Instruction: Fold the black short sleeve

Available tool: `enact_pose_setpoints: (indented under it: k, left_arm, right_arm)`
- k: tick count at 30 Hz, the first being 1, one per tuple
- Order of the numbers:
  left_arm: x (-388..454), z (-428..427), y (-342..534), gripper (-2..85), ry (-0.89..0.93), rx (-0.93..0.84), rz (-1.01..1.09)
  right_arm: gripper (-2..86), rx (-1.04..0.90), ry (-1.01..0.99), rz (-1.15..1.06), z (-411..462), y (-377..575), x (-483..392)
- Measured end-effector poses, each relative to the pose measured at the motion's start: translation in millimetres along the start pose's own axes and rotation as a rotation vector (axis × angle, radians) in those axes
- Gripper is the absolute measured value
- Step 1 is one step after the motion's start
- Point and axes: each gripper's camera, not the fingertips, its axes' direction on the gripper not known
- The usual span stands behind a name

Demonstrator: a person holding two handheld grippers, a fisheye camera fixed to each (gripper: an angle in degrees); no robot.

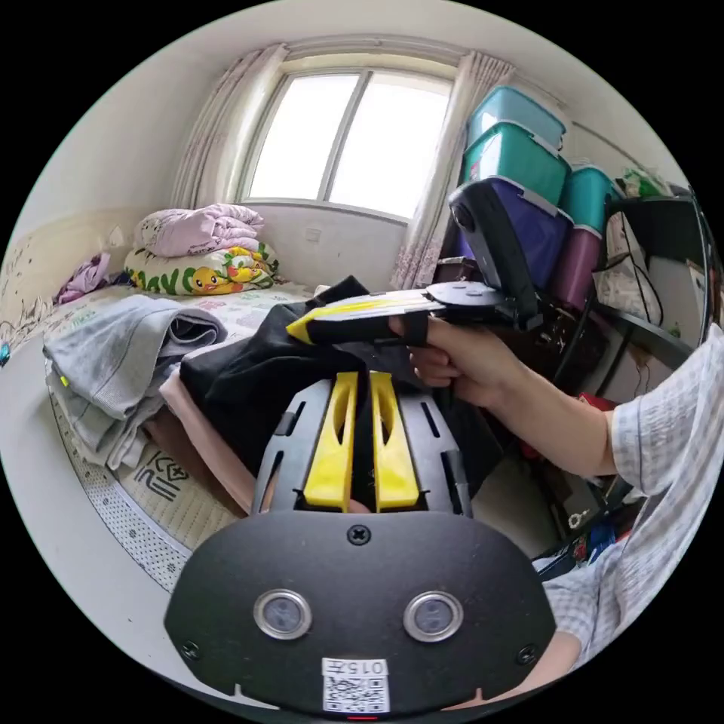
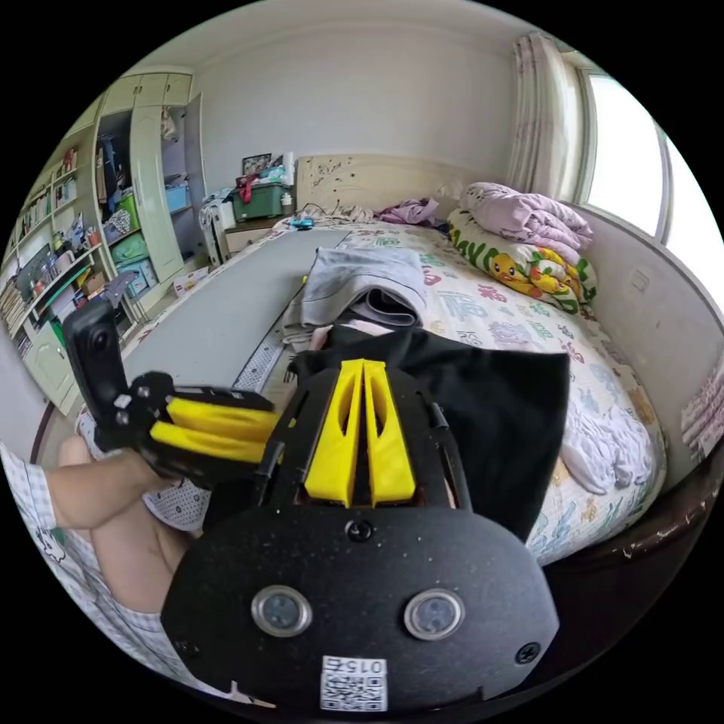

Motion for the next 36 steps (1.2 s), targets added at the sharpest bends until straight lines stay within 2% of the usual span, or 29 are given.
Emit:
enact_pose_setpoints:
  k: [4, 8, 10, 12, 17, 23, 26, 32, 36]
  left_arm:
    - [-40.0, -50.9, 9.8, 3.2, 0.097, 0.158, -0.078]
    - [-62.6, -58.2, 17.9, 5.8, 0.054, 0.154, -0.160]
    - [-59.2, -33.6, 16.1, 7.2, 0.070, 0.046, -0.151]
    - [-49.2, -20.0, 14.6, 7.1, 0.063, 0.017, -0.123]
    - [-28.5, -5.3, 7.9, 6.9, 0.112, 0.000, -0.042]
    - [-30.4, -14.9, 9.8, 6.9, 0.087, -0.022, -0.019]
    - [-43.8, -31.4, 10.3, 6.9, 0.088, 0.018, -0.061]
    - [-76.3, -80.7, 10.1, 7.1, 0.076, 0.105, -0.123]
    - [-124.3, -98.8, 28.3, 9.2, -0.056, 0.191, -0.418]
  right_arm:
    - [1.7, 0.050, 0.033, 0.040, -18.1, 22.5, 14.1]
    - [10.3, 0.142, -0.046, -0.105, -36.0, 4.6, -10.2]
    - [12.6, 0.076, -0.134, -0.220, -22.7, -26.0, -30.3]
    - [14.5, -0.006, -0.132, -0.287, -1.4, -47.7, -48.3]
    - [15.7, -0.175, 0.018, -0.381, 77.2, -86.8, -87.3]
    - [9.8, -0.362, 0.200, -0.429, 151.7, -102.9, -101.1]
    - [5.3, -0.289, 0.195, -0.409, 133.0, -91.9, -89.7]
    - [4.8, 0.038, -0.064, -0.066, 4.9, -15.1, 11.8]
    - [4.7, 0.175, -0.158, 0.151, -53.9, 72.9, 70.6]
